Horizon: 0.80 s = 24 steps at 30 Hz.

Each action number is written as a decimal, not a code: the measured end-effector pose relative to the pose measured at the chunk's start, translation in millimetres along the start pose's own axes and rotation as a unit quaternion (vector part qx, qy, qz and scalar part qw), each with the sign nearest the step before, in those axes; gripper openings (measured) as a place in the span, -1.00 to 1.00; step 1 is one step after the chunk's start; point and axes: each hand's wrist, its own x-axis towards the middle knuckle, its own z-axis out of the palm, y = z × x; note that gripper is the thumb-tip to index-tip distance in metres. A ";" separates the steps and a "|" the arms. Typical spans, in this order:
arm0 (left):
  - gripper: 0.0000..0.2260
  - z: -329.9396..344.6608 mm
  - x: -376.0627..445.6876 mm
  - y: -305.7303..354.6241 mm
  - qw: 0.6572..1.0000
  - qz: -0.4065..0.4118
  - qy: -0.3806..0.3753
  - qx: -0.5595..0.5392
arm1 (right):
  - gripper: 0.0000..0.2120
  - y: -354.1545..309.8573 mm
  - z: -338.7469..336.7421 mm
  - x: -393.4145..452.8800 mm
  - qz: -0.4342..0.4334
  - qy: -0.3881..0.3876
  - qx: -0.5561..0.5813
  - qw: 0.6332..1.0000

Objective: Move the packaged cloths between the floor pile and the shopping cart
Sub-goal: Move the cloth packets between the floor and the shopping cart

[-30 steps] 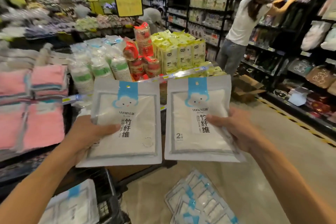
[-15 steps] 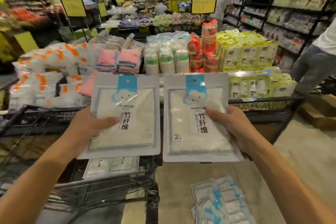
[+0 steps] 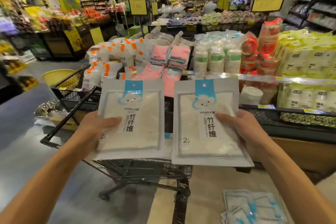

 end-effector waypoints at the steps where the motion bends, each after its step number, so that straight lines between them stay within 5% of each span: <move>1: -0.67 -11.1 2.5 -3.0 1.000 -0.002 0.000 -0.004 | -0.72 2.2 11.3 3.5 0.001 -0.004 0.000 1.000; 11: -0.65 -117.4 60.5 -44.1 0.999 -0.031 0.012 -0.039 | -0.69 39.5 116.8 33.5 0.032 0.013 0.020 0.999; 24: -0.80 -132.3 162.0 -49.8 0.999 -0.031 -0.025 -0.016 | -0.73 39.5 171.5 97.3 0.042 0.072 -0.006 0.996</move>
